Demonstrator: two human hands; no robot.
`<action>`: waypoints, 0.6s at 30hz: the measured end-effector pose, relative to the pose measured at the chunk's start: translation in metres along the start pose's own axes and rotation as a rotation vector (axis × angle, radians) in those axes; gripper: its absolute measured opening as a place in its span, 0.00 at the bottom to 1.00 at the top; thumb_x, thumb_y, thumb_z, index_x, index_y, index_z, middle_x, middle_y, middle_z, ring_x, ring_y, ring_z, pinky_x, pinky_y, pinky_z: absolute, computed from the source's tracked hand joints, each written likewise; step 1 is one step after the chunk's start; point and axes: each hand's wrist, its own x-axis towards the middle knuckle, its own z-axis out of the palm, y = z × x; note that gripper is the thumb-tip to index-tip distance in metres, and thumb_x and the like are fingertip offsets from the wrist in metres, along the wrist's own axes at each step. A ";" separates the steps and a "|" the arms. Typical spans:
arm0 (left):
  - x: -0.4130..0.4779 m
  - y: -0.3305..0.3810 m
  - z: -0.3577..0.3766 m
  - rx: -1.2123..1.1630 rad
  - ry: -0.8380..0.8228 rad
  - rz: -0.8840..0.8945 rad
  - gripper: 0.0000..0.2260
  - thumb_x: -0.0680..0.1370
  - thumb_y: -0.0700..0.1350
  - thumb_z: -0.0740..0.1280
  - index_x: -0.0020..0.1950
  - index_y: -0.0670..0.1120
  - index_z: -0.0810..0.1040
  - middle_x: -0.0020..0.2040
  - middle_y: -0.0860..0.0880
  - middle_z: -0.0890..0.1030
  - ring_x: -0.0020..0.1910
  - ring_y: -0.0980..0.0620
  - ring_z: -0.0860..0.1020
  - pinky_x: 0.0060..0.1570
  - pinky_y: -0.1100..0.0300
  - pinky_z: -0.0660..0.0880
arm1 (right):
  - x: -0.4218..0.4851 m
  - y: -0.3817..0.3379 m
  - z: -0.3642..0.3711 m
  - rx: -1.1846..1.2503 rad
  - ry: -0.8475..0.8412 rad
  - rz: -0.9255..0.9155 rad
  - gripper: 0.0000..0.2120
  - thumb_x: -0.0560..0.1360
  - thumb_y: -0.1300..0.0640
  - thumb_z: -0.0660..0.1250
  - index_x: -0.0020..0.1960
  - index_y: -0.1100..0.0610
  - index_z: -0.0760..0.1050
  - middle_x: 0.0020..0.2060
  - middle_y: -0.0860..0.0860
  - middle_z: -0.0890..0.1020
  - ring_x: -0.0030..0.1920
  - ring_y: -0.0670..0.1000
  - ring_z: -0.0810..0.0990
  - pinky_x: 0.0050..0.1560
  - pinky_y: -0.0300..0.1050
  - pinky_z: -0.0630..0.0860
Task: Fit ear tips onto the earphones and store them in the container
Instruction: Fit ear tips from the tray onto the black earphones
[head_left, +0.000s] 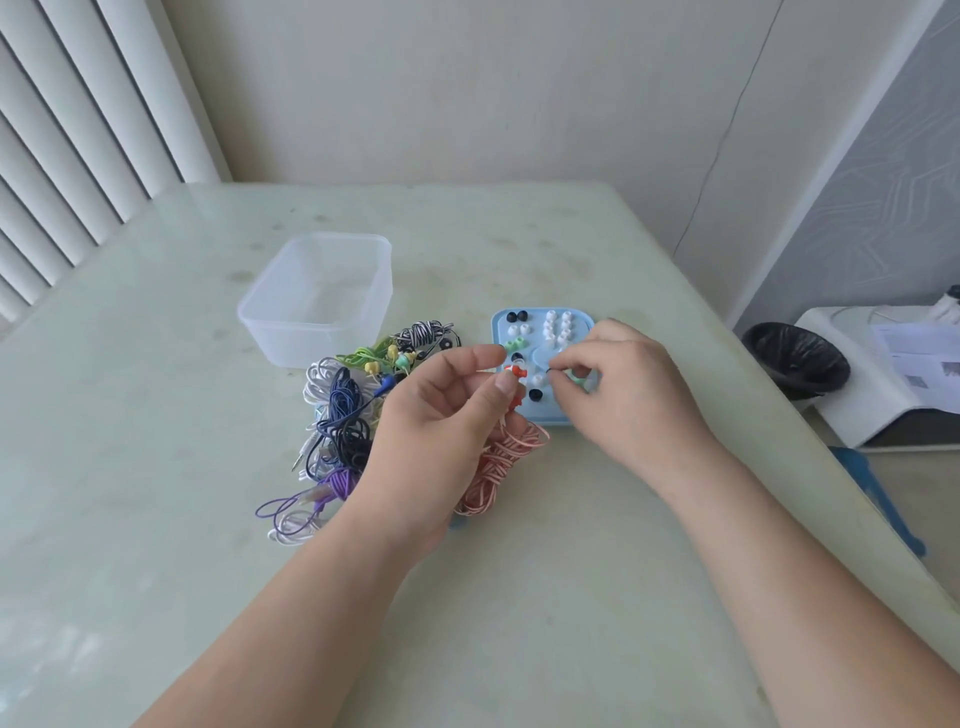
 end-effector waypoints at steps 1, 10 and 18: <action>0.000 0.000 0.000 -0.003 -0.001 -0.004 0.07 0.81 0.38 0.70 0.59 0.41 0.82 0.43 0.44 0.84 0.35 0.51 0.80 0.37 0.62 0.78 | -0.001 -0.003 0.000 0.124 0.057 0.007 0.05 0.73 0.62 0.75 0.46 0.53 0.87 0.38 0.43 0.79 0.37 0.43 0.76 0.40 0.38 0.75; 0.001 -0.001 0.000 0.008 0.035 0.020 0.05 0.81 0.39 0.70 0.54 0.42 0.85 0.44 0.39 0.87 0.41 0.46 0.85 0.43 0.56 0.83 | -0.004 -0.022 -0.004 1.034 -0.162 0.210 0.08 0.74 0.74 0.70 0.49 0.64 0.83 0.35 0.53 0.85 0.36 0.52 0.82 0.39 0.43 0.80; 0.001 -0.003 -0.001 0.032 0.022 0.035 0.04 0.82 0.39 0.70 0.54 0.42 0.84 0.47 0.40 0.87 0.43 0.44 0.86 0.43 0.57 0.82 | -0.003 -0.017 -0.005 1.114 -0.229 0.185 0.09 0.73 0.73 0.70 0.50 0.64 0.83 0.38 0.60 0.84 0.38 0.55 0.82 0.42 0.46 0.81</action>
